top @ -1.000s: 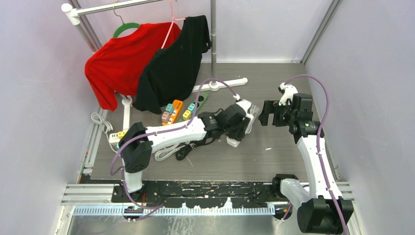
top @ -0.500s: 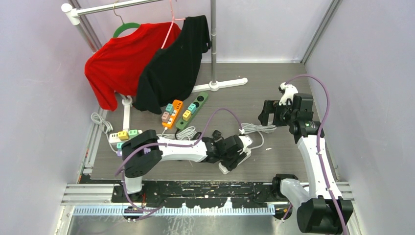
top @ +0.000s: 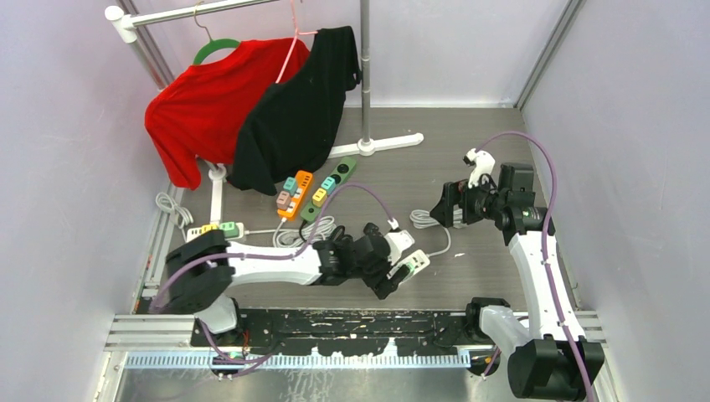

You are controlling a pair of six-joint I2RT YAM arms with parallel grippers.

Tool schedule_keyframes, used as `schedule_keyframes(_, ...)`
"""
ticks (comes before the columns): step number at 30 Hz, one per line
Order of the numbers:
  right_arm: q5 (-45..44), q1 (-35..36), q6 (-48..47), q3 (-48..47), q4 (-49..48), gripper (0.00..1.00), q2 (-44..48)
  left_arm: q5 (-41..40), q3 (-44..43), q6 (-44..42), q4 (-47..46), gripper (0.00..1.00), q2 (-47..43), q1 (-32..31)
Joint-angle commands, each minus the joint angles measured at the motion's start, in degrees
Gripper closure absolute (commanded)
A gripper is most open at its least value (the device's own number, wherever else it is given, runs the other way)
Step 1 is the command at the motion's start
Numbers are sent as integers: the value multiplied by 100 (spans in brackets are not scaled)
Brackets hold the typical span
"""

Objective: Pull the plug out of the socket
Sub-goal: Place the socket at the center of the board, then remove the plug from the socket.

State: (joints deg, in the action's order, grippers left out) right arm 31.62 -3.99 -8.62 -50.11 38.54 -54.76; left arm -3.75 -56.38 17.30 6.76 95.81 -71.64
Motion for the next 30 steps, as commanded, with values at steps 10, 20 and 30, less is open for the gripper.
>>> schedule_keyframes(10,3801,14,-7667,47,4246,1,-194,-88,2272,385,-2682,20,-3108,-35)
schedule_keyframes(20,3017,951,-9781,148,4533,1,-698,-853,3849,642,-3581,1,-5343,-26)
schedule_keyframes(30,1408,2563,-7730,39,2410,27,-1571,-345,3862,650,-3305,1,-5169,-26)
